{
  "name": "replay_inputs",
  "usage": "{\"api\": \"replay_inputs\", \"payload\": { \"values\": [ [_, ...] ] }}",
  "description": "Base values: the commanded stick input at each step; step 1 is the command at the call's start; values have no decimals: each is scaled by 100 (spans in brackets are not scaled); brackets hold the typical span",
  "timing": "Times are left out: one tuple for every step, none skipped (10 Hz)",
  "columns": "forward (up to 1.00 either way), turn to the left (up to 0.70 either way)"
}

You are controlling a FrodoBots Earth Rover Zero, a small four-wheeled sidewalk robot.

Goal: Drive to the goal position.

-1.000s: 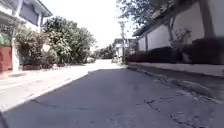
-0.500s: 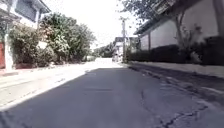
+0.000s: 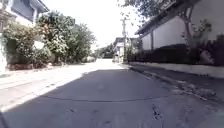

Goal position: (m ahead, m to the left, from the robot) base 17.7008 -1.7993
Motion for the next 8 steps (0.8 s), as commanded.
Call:
{"api": "replay_inputs", "payload": {
  "values": [
    [100,2],
    [100,1],
    [100,0],
    [100,0],
    [100,0],
    [100,0],
    [100,-1],
    [100,-3]
  ]
}}
